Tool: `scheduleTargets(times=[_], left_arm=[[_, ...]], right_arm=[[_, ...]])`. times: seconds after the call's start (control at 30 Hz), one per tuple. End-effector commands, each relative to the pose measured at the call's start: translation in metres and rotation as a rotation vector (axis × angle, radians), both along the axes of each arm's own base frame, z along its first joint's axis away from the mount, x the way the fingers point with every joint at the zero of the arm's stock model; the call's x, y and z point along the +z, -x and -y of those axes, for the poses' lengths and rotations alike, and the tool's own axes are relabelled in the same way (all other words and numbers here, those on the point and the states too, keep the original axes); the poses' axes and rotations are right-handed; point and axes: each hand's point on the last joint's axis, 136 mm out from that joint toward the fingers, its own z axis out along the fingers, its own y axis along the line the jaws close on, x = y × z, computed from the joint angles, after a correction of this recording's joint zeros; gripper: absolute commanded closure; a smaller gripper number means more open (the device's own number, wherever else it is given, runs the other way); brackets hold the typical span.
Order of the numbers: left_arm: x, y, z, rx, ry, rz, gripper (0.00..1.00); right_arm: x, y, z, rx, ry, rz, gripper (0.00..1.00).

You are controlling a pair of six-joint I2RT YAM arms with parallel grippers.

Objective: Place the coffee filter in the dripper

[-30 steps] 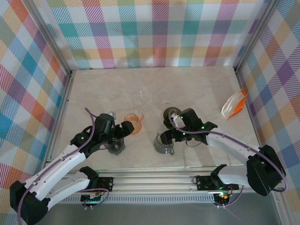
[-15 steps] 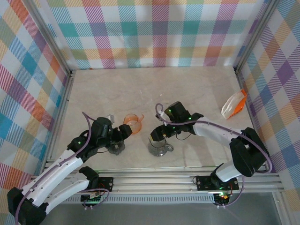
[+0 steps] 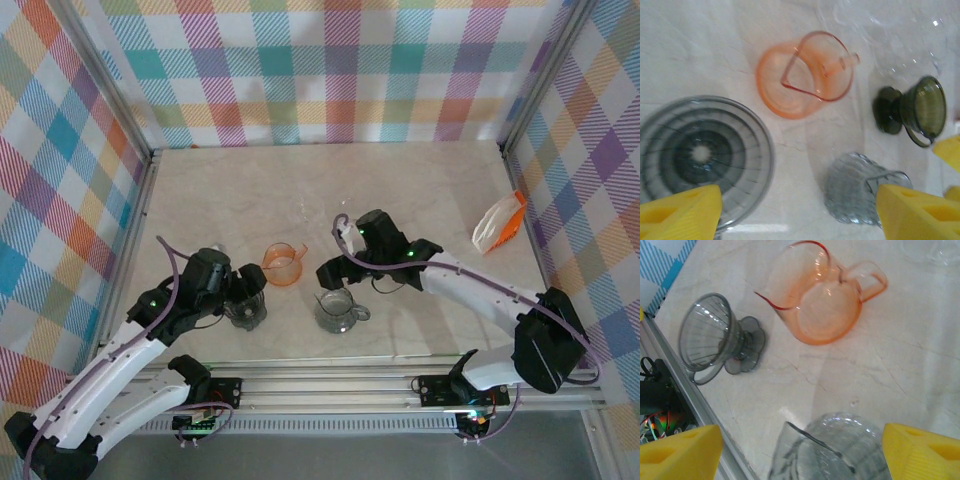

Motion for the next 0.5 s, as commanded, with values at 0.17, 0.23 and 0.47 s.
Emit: scheduleTargets(times=[0.17, 0.23, 0.47], left_arm=[[0.026, 0.017, -0.065, 0.234, -0.123, 0.076, 0.14], [0.036, 0.020, -0.072, 0.262, -0.109, 0.116, 0.07], [0.067, 0.027, -0.089, 0.323, -0.045, 0.230, 0.00]], right_arm=[[-0.002, 0.033, -0.065, -0.078, 0.044, 0.079, 0.18], [-0.008, 0.047, -0.086, -0.081, 0.048, 0.114, 0.18], [-0.039, 0.081, -0.135, -0.112, 0.078, 0.179, 0.16]])
